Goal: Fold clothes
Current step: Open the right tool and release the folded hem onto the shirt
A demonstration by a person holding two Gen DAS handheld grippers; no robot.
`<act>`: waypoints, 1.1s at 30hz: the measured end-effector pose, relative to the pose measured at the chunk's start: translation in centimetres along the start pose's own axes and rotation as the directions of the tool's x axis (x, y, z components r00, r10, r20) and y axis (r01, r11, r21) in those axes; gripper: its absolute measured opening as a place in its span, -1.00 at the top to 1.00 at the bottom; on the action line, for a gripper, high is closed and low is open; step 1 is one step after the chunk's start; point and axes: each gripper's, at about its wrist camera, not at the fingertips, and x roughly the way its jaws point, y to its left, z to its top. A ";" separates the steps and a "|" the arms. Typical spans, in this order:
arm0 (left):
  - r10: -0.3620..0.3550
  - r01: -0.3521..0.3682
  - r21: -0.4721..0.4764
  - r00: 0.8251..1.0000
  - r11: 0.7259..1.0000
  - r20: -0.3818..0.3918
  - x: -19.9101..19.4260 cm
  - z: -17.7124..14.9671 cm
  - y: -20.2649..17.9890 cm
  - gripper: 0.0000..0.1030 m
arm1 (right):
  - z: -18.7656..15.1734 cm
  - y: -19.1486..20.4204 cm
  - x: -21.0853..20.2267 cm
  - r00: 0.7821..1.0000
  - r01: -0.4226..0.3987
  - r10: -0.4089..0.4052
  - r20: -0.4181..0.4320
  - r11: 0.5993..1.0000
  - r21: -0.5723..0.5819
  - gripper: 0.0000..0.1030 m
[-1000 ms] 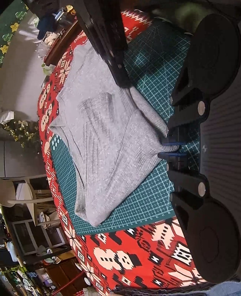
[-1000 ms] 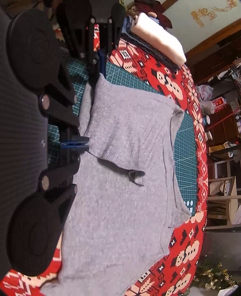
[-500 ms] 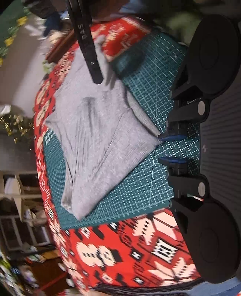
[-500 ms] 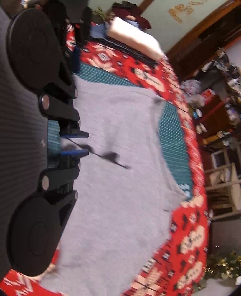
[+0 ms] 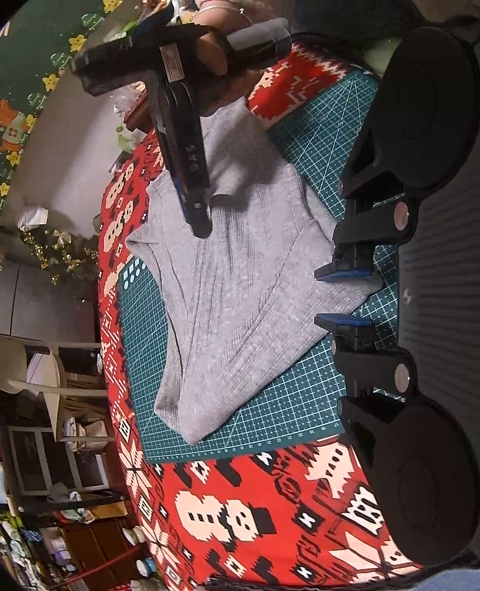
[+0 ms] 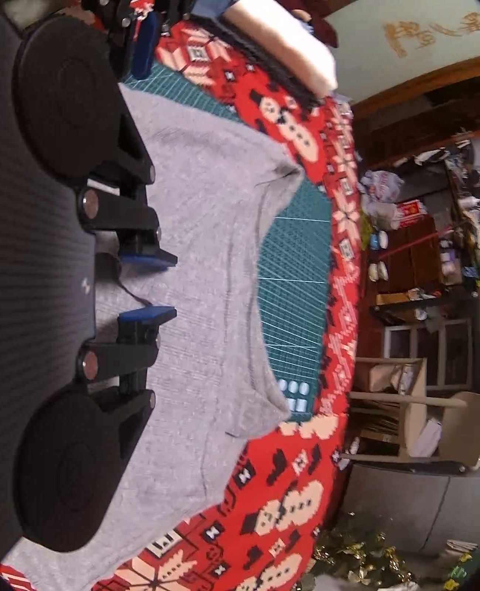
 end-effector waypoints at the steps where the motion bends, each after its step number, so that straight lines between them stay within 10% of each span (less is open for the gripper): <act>1: 0.001 -0.001 0.012 1.000 1.000 0.009 0.1 0.0 -0.2 0.64 | -0.1 0.2 0.0 1.000 0.009 -0.009 0.002 1.000 -0.013 0.88; 18: -0.010 0.013 0.112 1.000 0.994 -0.027 1.4 -1.0 -1.5 0.59 | -0.2 -0.8 0.7 0.974 0.216 -0.216 0.060 0.976 0.010 0.94; 33: -0.053 0.053 -0.005 0.998 0.999 -0.020 -0.1 -1.0 -0.4 0.59 | -2.8 -0.6 -4.8 0.996 0.061 -0.072 0.047 0.980 0.190 0.76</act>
